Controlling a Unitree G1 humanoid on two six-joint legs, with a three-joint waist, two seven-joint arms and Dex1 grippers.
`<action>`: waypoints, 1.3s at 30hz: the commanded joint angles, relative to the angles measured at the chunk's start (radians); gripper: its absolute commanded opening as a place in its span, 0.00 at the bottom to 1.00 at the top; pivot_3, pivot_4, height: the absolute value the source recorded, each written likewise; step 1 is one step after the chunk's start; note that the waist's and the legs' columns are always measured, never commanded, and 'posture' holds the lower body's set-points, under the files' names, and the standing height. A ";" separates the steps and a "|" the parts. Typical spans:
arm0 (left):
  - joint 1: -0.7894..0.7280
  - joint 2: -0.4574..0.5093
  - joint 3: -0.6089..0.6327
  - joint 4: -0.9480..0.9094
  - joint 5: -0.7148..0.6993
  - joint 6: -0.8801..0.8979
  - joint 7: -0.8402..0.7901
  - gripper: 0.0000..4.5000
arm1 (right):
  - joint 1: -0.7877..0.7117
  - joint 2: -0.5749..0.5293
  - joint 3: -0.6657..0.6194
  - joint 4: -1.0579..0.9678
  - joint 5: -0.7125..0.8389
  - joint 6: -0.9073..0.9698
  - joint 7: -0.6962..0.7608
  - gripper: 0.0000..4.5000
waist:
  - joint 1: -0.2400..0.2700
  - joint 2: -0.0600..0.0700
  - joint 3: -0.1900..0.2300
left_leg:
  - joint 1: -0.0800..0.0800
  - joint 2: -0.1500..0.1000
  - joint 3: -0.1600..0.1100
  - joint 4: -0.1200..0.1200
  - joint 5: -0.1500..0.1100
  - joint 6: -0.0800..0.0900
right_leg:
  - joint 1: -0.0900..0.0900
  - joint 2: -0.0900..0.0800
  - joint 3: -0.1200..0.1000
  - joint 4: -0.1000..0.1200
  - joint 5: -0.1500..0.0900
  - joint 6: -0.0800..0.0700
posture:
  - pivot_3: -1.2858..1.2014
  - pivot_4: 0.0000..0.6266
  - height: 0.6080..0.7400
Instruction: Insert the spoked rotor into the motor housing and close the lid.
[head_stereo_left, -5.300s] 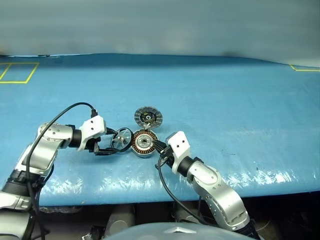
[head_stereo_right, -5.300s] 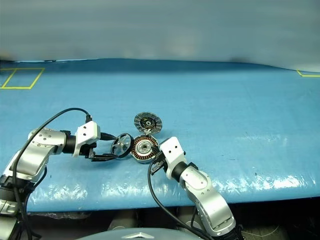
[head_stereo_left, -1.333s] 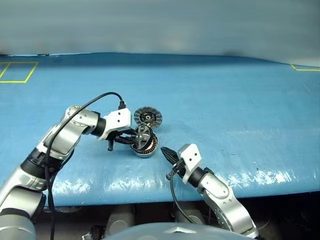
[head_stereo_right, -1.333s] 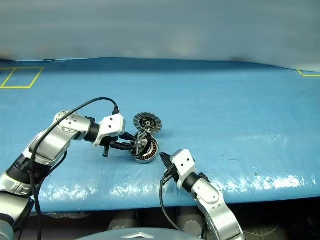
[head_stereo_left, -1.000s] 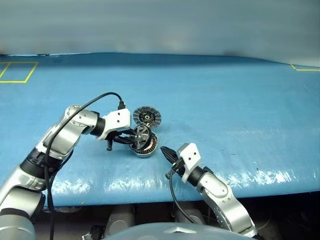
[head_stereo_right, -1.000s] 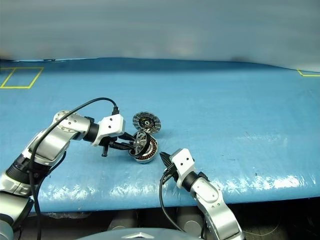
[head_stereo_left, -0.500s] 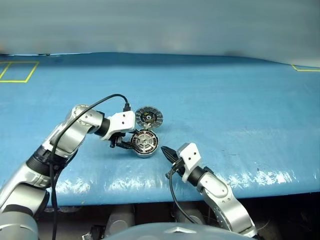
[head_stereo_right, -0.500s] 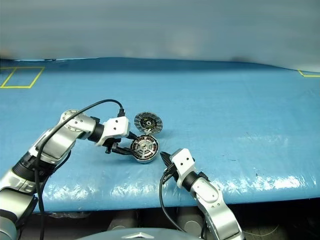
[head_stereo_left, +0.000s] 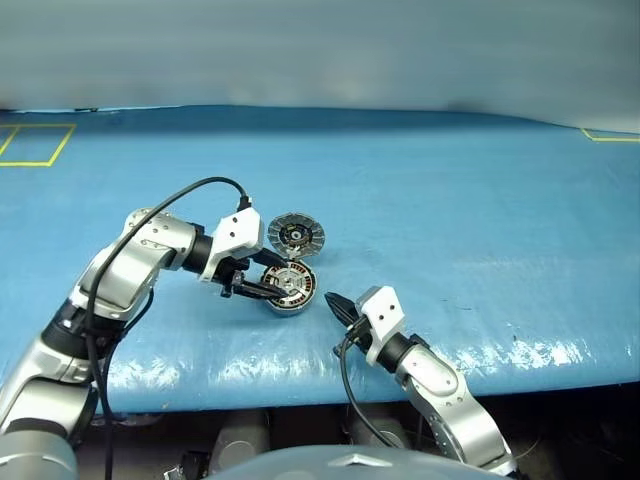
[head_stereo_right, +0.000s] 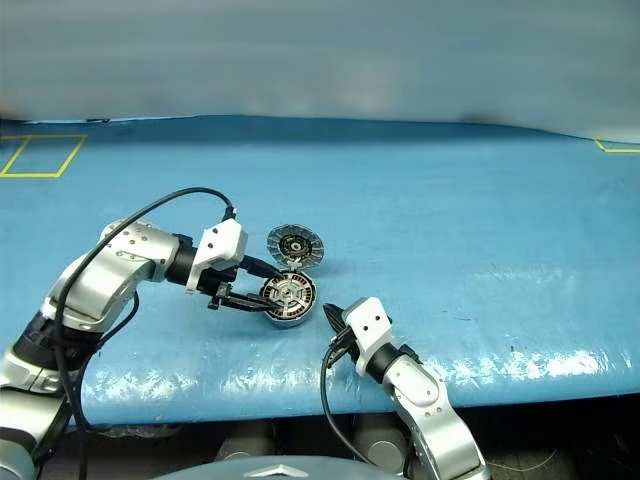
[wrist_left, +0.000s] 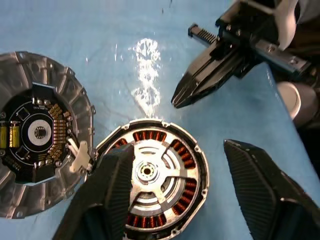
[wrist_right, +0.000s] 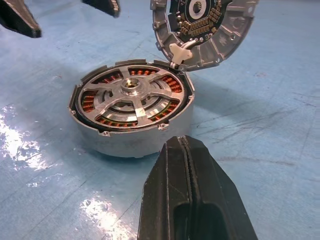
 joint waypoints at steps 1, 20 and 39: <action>0.052 0.001 0.092 -0.081 -0.083 0.038 0.040 0.32 | -0.003 0.000 -0.021 -0.040 0.016 0.000 -0.002 0.00 | 0.001 0.000 0.000 | 0.000 0.000 0.000 0.000 0.000 0.000 | 0.000 0.000 0.000 0.000 0.000 0.000 | 0.52 0.24 1.00; 0.441 -0.201 0.395 -0.247 -0.186 -0.172 0.388 0.01 | -0.205 0.107 -0.069 -0.003 -0.093 0.212 -0.200 0.00 | 0.001 0.000 0.000 | 0.001 0.000 0.001 0.000 0.000 -0.001 | 0.001 -0.001 0.001 0.000 0.003 -0.004 | 0.52 0.24 1.00; 0.847 -0.459 0.233 -0.168 0.008 -0.634 0.559 0.01 | -0.745 0.030 -0.111 0.286 -0.101 0.287 -0.059 0.00 | 0.003 0.001 0.000 | 0.001 -0.001 0.003 0.001 0.001 -0.002 | 0.001 -0.001 0.002 -0.001 0.003 -0.005 | 0.52 0.24 1.00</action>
